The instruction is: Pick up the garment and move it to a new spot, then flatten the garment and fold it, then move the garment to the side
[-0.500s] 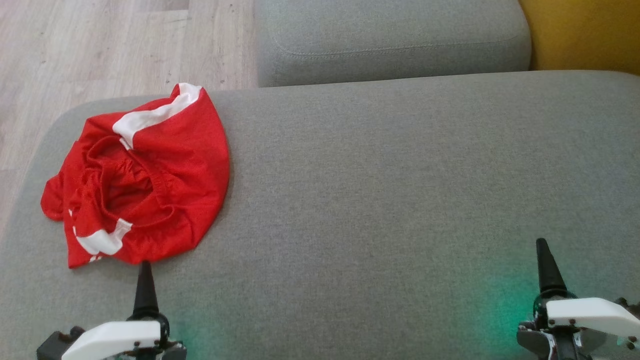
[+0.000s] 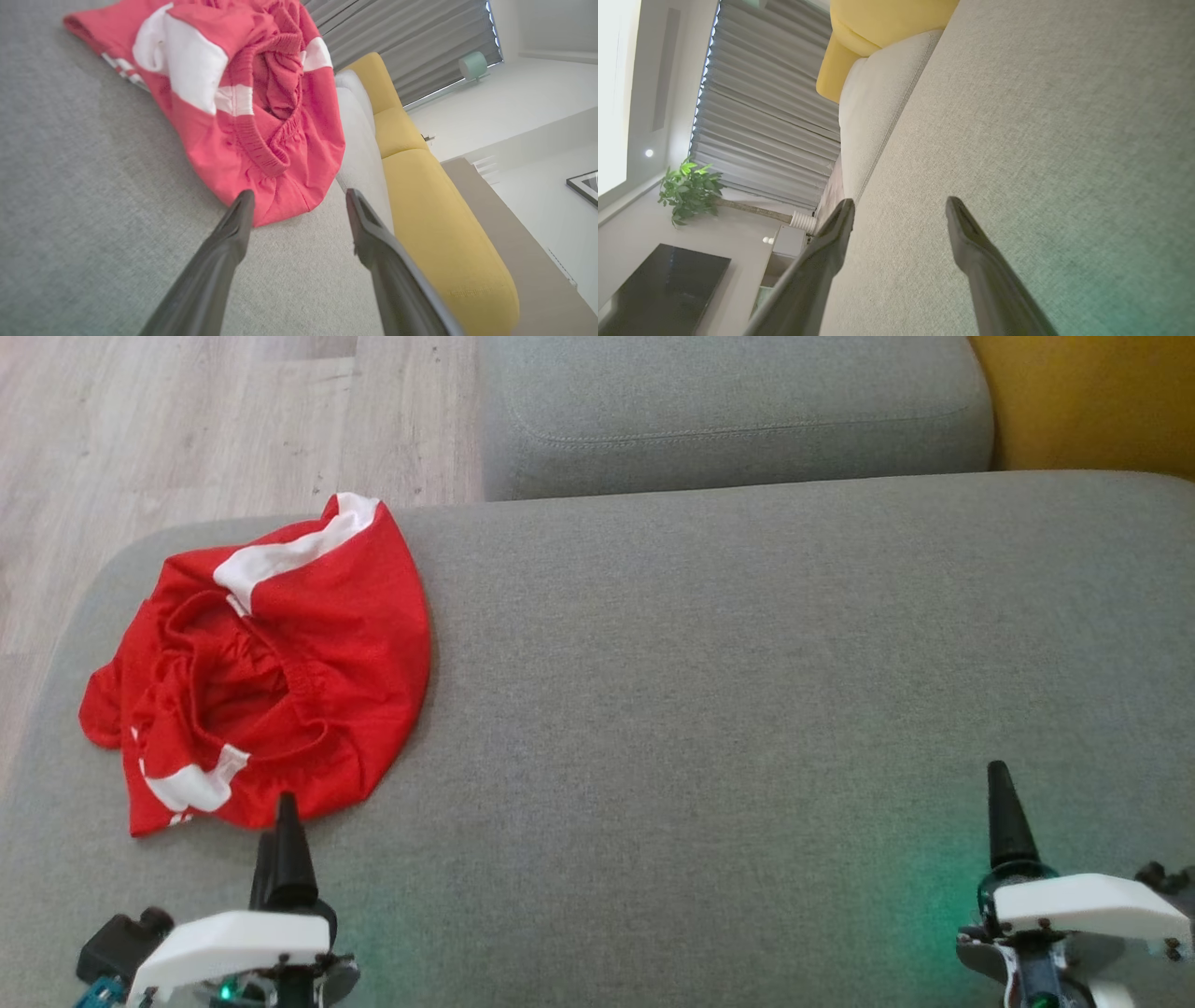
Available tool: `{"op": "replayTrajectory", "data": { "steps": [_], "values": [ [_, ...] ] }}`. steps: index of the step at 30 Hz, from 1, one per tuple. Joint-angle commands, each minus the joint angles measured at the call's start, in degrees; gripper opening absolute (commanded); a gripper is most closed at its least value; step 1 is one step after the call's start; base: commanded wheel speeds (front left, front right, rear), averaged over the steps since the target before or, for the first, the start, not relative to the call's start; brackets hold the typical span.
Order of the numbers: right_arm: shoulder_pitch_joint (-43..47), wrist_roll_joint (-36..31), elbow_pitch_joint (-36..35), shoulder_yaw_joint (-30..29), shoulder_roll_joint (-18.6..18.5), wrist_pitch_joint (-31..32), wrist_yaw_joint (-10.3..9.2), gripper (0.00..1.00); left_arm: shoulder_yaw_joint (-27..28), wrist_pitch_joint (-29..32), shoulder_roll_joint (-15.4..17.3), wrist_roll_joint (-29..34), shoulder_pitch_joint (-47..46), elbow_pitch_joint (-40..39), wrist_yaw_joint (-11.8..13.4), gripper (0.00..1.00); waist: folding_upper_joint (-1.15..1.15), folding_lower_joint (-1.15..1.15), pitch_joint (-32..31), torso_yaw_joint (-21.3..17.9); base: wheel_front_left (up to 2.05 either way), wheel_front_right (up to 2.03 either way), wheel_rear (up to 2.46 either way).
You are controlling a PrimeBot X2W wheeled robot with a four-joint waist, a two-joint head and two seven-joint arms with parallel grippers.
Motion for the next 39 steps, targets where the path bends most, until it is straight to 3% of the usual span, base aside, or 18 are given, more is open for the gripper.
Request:
{"op": "replayTrajectory", "data": {
  "steps": [1, 39],
  "values": [
    [-3.01, -1.97, -1.86, 0.89, -0.28, -0.74, 0.17, 1.00, -0.07, -0.72, 0.23, 1.69, -2.70, -2.31, 0.25, 1.00, 0.00, 0.00, -0.04, -0.01, 0.00, 0.00, 0.00],
    [-5.66, -28.07, -2.15, 6.02, -0.44, -6.98, 0.31, 1.00, -5.50, -7.01, 0.32, 25.92, -4.91, -6.06, 3.09, 1.00, 0.00, 0.00, -0.37, 0.50, 0.00, 0.00, 0.00]
  ]
}}
